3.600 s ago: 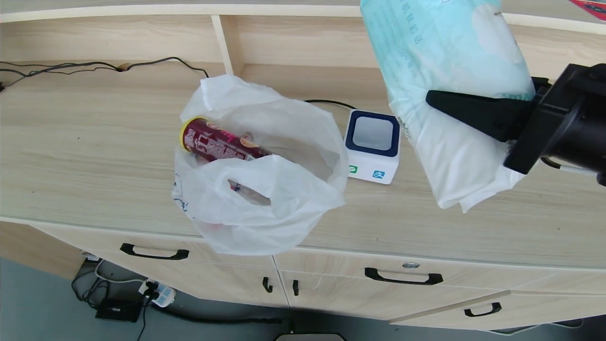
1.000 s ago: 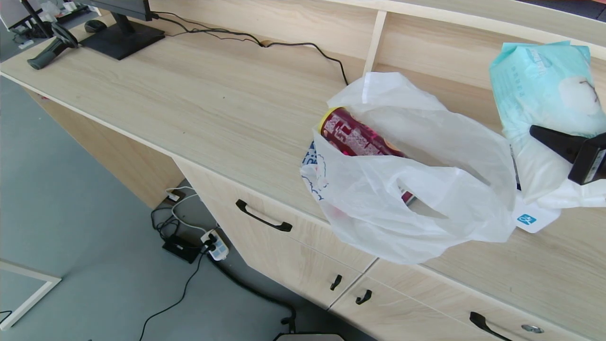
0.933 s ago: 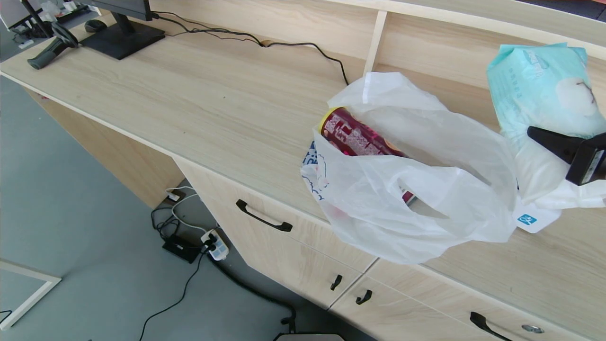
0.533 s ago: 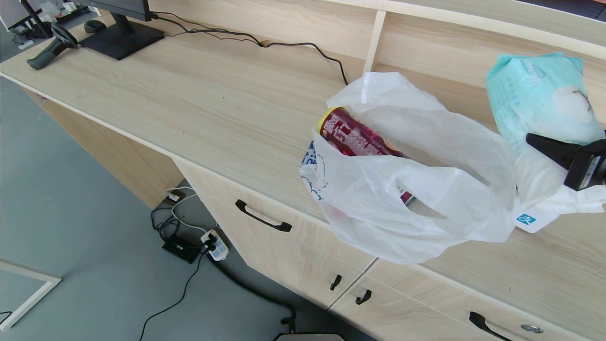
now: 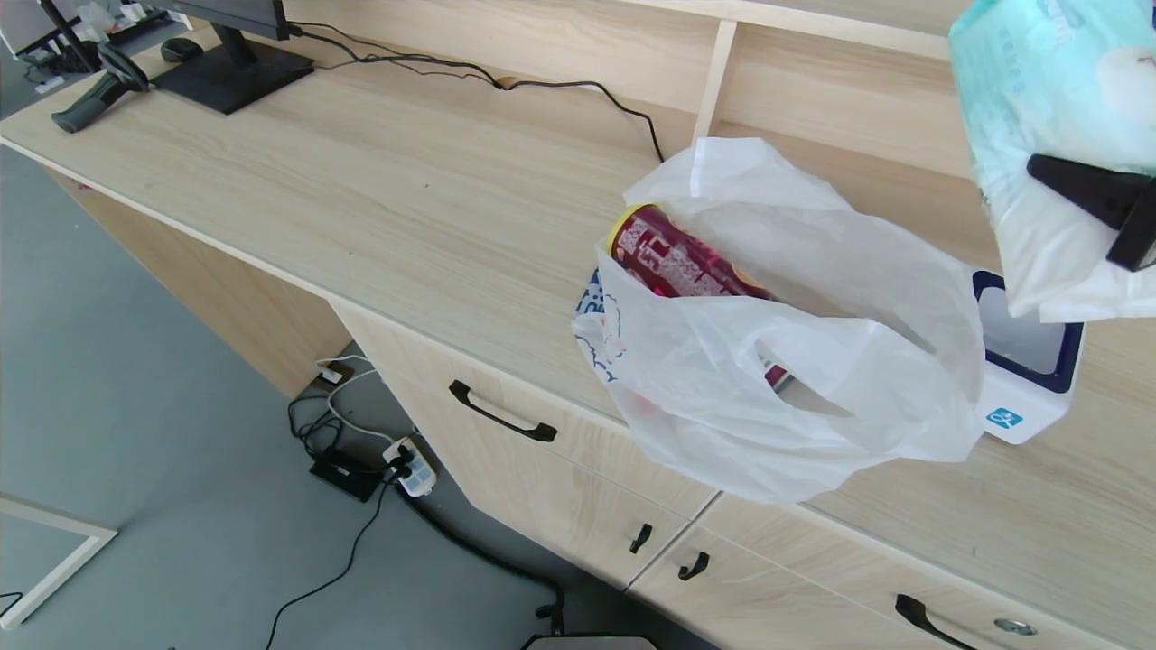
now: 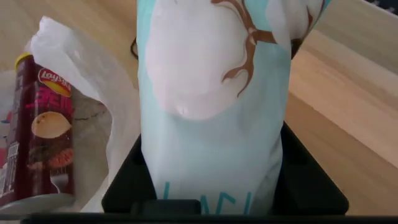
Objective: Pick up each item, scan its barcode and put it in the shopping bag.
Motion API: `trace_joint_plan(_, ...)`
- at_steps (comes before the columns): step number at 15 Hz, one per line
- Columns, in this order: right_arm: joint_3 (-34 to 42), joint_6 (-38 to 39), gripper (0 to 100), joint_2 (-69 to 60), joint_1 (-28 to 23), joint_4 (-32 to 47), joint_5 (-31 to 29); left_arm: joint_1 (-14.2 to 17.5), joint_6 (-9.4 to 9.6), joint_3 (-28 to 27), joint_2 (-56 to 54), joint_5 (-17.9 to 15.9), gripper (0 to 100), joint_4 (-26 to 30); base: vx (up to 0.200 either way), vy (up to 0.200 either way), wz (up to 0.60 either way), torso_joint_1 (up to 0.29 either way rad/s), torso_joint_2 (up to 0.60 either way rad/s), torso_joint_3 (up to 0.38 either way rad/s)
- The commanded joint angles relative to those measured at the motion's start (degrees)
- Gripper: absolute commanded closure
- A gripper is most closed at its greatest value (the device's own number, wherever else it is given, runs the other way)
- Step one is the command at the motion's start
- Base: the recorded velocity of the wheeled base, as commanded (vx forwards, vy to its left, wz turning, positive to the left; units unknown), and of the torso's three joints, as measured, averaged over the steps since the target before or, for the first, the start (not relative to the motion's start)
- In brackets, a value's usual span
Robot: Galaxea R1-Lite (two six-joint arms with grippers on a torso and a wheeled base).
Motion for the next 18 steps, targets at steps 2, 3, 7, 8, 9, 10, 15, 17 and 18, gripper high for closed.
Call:
trace_joint_plan(2,-17.57,1.18,100,4.97,12.36,7.16,1.22,0.01,0.03,0.00,0.00,0.01,0,0.10,0.000,0.000,0.00,0.000,0.00,0.000)
trace_joint_plan(3,-18.09,2.41,100,5.94,16.49,7.24,1.05,0.01,0.03,0.00,0.09,0.01,0,0.10,0.000,0.000,0.00,0.000,0.00,0.000)
trace_joint_plan(7,-15.37,8.83,100,8.31,30.64,6.98,0.52,-0.08,-0.05,0.00,0.00,0.01,0,0.10,0.000,0.000,0.00,0.000,0.00,0.000)
trace_joint_plan(8,-12.47,11.46,100,9.01,32.04,6.72,0.61,-0.08,-0.05,0.00,0.00,0.01,0,0.10,0.000,0.000,0.00,0.000,0.00,0.000)
trace_joint_plan(9,-11.24,15.07,100,10.33,32.40,5.84,0.87,0.01,0.03,0.00,0.00,0.01,0,0.10,0.000,0.000,0.00,0.000,0.00,0.000)
trace_joint_plan(10,-11.59,17.44,100,12.18,33.54,4.17,0.87,0.01,0.03,0.00,0.00,0.01,0,0.01,0.000,0.000,0.00,0.000,0.00,0.000)
trace_joint_plan(15,-9.31,19.46,100,17.28,33.98,-0.84,0.69,0.01,-0.05,0.00,0.00,0.01,0,0.01,0.000,0.000,0.00,0.000,0.00,0.000)
trace_joint_plan(17,-9.75,17.97,100,19.56,31.08,-1.19,-0.18,0.01,-0.05,0.00,0.00,0.01,0,0.01,0.000,0.000,0.00,0.000,0.00,0.000)
trace_joint_plan(18,-10.71,15.95,100,20.35,29.32,-1.99,-0.45,0.01,-0.05,0.00,0.00,0.01,0,0.01,0.000,0.000,0.00,0.000,0.00,0.000)
